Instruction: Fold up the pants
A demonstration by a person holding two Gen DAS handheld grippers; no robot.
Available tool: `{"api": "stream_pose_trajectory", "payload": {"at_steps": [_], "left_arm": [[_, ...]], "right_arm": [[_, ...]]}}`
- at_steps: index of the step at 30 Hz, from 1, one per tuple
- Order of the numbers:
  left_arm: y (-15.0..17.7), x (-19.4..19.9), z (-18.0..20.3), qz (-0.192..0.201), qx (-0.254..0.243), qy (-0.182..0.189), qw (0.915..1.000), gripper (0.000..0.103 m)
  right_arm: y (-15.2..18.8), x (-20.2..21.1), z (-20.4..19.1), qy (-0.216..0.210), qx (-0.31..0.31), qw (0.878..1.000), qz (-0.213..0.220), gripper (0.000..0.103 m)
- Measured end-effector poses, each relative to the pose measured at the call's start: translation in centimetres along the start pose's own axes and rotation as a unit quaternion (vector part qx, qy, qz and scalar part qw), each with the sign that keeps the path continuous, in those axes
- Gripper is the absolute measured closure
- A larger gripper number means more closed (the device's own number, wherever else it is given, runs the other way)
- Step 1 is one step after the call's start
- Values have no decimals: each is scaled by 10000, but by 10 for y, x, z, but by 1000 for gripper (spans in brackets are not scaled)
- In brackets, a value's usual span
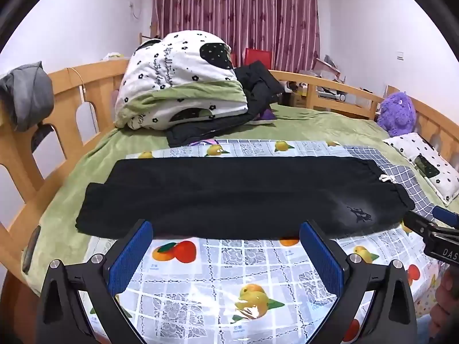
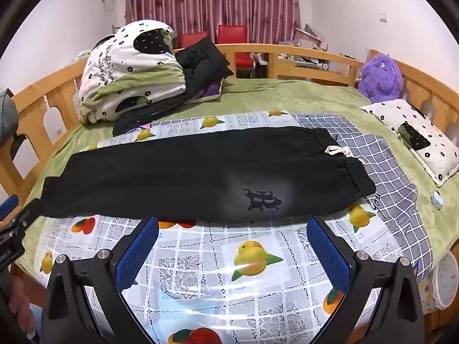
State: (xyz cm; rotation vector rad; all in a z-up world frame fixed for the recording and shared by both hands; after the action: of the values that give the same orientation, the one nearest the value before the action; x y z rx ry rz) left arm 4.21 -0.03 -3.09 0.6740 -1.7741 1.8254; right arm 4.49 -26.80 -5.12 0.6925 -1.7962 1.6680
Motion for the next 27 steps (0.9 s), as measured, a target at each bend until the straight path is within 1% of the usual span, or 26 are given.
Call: {"api": "stream_pose_trajectory", "payload": {"at_steps": [2, 3, 4, 8, 12, 18, 27], "left_arm": [[1, -4, 0, -127, -10, 21, 9999, 0], [-4, -6, -1, -151, 5, 12, 9999, 0], [-5, -4, 1, -77, -58, -15, 10000, 0], [-3, -7, 3, -19, -19, 54, 10000, 0], [0, 0, 3, 63, -8, 117, 9999, 0], [2, 1, 5, 94, 42, 171, 9998, 0], [1, 1, 4, 23, 136, 245, 9996, 0]], "right_arm": [[1, 0, 0, 58, 54, 10000, -3, 2], [1, 0, 0, 101, 90, 9999, -8, 2], [1, 0, 0, 95, 78, 9999, -4, 2], [0, 3, -1, 109, 64, 9999, 7, 2], [-4, 3, 1, 109, 34, 9999, 12, 2], [-3, 7, 3, 100, -11, 9999, 103, 2], [-2, 11, 6, 96, -17, 9997, 221, 2]]}}
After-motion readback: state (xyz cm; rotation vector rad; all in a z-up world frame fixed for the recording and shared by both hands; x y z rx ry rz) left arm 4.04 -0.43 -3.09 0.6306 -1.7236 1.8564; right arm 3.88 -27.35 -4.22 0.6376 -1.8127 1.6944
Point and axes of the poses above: each gripper's, at about its wrist camera, not at the fingertips, and x roughly against the way its jaws point, z to its right, y to its underside, the point moved 5 cm from there along -x, roughly the way its jaws point, and after that the axes turned 5 degrees about -z, right-handed, at the moved point
